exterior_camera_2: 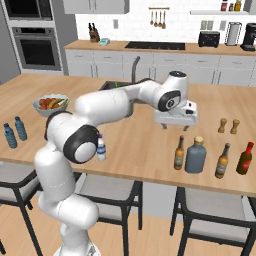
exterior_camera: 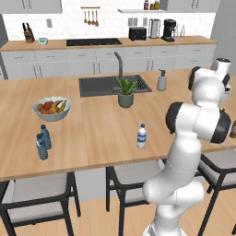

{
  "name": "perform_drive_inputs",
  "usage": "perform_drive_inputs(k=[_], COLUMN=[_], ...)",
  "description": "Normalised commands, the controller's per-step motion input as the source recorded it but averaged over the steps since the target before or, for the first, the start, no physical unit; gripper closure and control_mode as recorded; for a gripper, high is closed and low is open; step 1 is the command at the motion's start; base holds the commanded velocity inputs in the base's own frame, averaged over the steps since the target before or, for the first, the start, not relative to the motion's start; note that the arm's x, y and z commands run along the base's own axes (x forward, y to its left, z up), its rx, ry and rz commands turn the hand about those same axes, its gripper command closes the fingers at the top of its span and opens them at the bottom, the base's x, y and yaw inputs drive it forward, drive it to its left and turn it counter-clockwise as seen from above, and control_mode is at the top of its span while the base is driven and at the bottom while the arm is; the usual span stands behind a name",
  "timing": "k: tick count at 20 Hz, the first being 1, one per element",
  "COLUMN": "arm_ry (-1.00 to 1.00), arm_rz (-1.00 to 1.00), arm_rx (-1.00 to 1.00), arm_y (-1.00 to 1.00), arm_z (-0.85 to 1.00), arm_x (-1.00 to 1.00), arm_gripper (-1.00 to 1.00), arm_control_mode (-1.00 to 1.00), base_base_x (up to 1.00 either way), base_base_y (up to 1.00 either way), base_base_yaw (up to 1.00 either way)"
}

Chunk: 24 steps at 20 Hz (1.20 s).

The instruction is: Move the plastic bottles in the middle to the plastics group, and the glass bottles in the middle to the glass group.

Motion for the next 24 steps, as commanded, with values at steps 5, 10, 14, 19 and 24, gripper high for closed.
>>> perform_drive_inputs(k=[5,10,14,19,24], arm_ry=[0.00,0.00,0.00,0.00,0.01], arm_rz=[0.13,0.10,0.08,0.06,0.03], arm_rx=[0.00,-0.04,-0.02,0.00,0.00], arm_y=[0.97,1.00,1.00,1.00,0.93], arm_z=[0.00,0.00,0.00,0.00,0.00], arm_x=[-0.35,-0.24,-0.21,-0.09,0.01], arm_gripper=[-1.00,-1.00,-1.00,-1.00,-1.00], arm_control_mode=[-1.00,-1.00,-1.00,-1.00,-1.00], base_base_x=[0.00,0.00,0.00,0.00,0.00], base_base_y=[0.00,0.00,0.00,0.00,0.00], base_base_yaw=[0.00,0.00,0.00,0.00,0.00])
